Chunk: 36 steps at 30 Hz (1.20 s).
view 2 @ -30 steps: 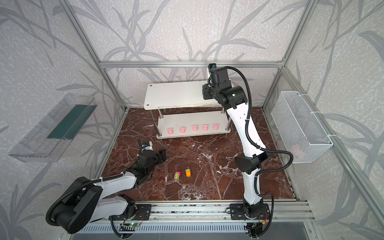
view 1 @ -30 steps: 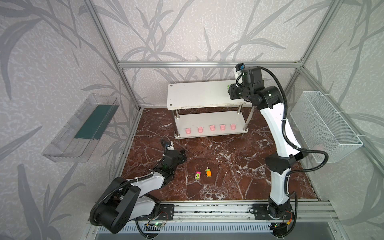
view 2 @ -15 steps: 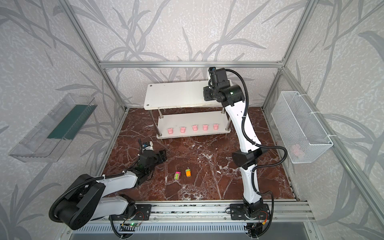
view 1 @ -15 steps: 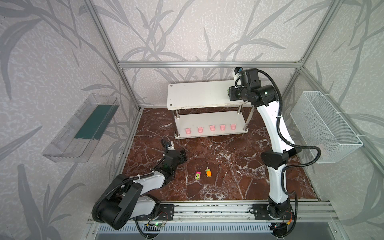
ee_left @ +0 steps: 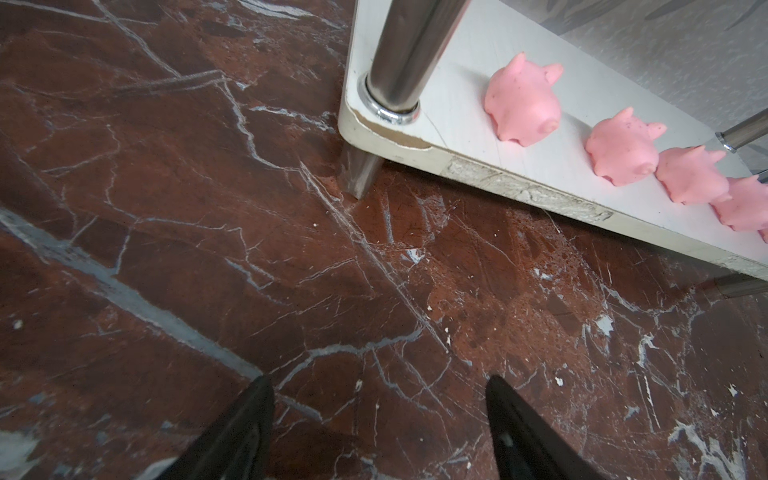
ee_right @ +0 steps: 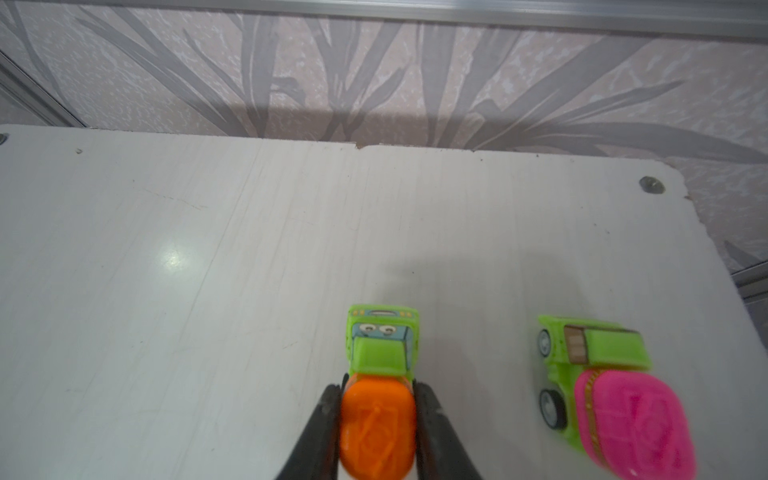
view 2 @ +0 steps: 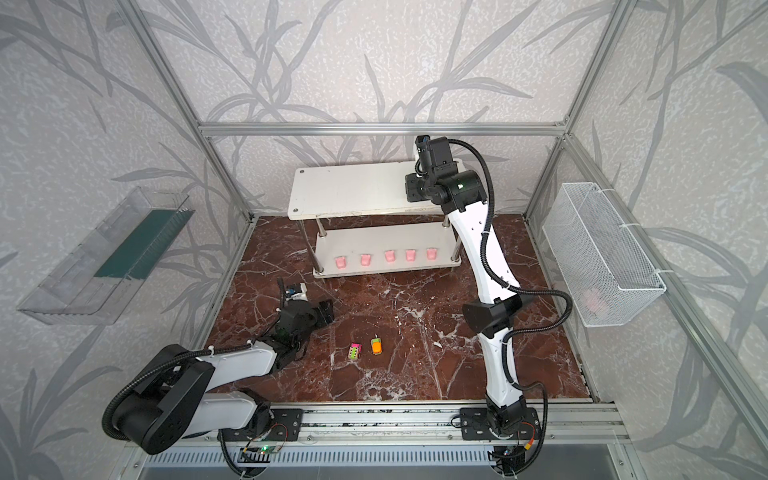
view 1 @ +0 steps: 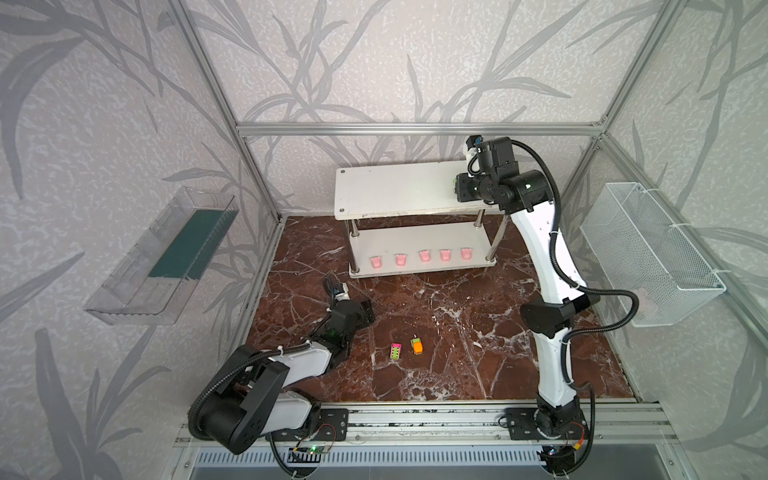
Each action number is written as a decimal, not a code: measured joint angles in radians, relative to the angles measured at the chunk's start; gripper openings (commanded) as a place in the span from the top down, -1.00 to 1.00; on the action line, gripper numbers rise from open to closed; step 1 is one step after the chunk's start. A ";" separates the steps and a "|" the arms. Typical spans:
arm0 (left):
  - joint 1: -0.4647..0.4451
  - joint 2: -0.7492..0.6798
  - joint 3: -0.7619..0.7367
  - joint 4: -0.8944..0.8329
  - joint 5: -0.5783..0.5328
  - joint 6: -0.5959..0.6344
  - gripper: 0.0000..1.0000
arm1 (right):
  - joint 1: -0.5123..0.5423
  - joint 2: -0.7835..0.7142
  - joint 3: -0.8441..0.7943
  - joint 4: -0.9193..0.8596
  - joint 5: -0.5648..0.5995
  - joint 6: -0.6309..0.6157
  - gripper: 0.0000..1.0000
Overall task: Place and organize the plastic toys onto the shelf
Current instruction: 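Lower the truck onto the top shelf beside the pink-topped truck and open the right gripper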
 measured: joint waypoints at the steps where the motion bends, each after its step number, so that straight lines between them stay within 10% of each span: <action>1: 0.000 0.000 0.000 0.000 0.000 0.000 -0.57 | 0.000 0.001 0.001 0.001 -0.001 0.000 0.41; 36: 0.014 0.015 0.000 0.014 0.008 -0.001 -0.57 | -0.006 0.024 0.032 0.012 -0.015 0.013 0.09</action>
